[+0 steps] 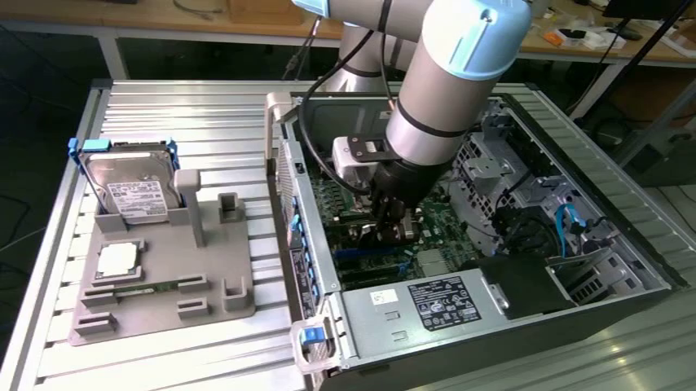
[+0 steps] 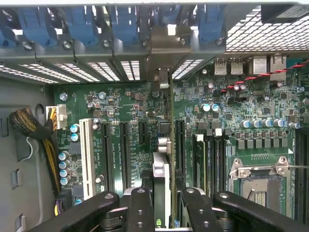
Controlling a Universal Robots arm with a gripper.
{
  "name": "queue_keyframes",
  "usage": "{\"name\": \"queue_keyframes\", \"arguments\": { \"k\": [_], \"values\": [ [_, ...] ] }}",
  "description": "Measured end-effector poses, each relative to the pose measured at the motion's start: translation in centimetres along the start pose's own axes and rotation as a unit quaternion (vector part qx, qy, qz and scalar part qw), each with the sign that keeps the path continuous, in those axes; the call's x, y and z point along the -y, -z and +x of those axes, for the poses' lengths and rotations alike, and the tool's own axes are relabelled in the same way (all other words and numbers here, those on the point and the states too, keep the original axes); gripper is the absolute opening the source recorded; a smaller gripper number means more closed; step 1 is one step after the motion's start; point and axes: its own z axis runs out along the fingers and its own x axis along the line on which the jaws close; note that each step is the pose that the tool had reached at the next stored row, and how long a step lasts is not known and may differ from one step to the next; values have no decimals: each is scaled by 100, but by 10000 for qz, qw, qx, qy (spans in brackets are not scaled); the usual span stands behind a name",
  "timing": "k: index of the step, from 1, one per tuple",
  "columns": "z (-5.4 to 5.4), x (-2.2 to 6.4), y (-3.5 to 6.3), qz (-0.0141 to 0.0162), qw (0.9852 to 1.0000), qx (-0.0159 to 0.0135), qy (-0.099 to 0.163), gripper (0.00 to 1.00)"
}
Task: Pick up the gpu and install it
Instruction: 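Insert the gpu into the slot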
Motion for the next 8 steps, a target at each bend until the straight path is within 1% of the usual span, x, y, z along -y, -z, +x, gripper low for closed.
{"name": "queue_keyframes", "arguments": {
  "k": [8],
  "values": [
    [22,0,0,0,10000,-1,0,27]
  ]
}}
